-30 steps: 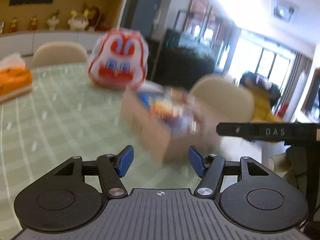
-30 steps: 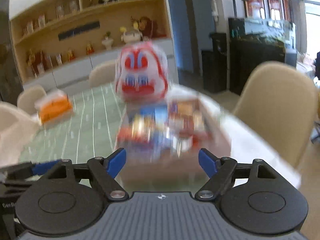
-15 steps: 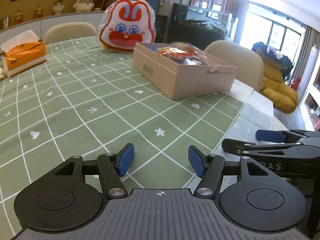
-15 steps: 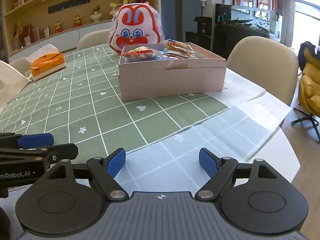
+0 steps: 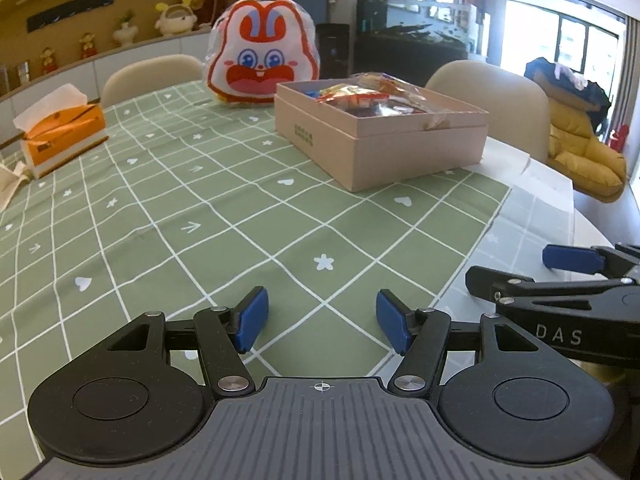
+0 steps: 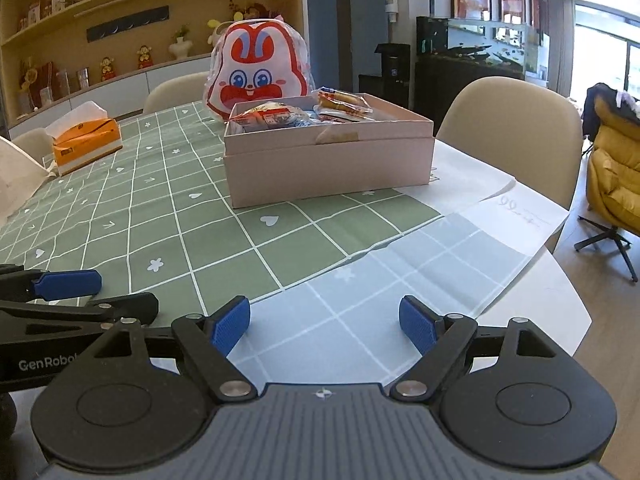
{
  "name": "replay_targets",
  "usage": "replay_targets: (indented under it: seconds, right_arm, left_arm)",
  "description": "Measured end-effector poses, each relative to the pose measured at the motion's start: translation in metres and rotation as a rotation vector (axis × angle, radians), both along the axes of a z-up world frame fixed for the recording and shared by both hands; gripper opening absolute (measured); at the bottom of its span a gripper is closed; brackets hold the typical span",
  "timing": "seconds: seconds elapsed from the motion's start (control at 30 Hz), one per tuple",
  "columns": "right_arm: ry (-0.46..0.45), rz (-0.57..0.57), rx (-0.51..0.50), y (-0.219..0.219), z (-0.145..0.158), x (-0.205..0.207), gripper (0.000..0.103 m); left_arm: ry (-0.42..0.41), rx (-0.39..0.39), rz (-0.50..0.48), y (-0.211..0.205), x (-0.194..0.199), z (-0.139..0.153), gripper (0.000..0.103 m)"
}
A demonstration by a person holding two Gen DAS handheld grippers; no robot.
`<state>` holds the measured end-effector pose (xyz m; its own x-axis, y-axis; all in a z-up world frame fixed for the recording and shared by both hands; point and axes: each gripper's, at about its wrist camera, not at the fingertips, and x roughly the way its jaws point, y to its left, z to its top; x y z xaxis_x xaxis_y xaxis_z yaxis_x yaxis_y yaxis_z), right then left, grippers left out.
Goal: Organize snacks
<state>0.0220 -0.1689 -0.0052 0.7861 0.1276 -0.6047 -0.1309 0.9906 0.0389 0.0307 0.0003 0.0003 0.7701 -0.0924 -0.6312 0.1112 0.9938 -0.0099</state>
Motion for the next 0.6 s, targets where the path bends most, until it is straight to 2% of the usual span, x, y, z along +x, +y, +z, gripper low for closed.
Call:
replay_targets:
  seconds: [0.6]
  right_arm:
    - [-0.003,-0.003,0.004,0.0002,-0.0007,-0.0011,0.083]
  left_arm:
    - [0.003,-0.025,0.022,0.0017,0.0004,0.001,0.066]
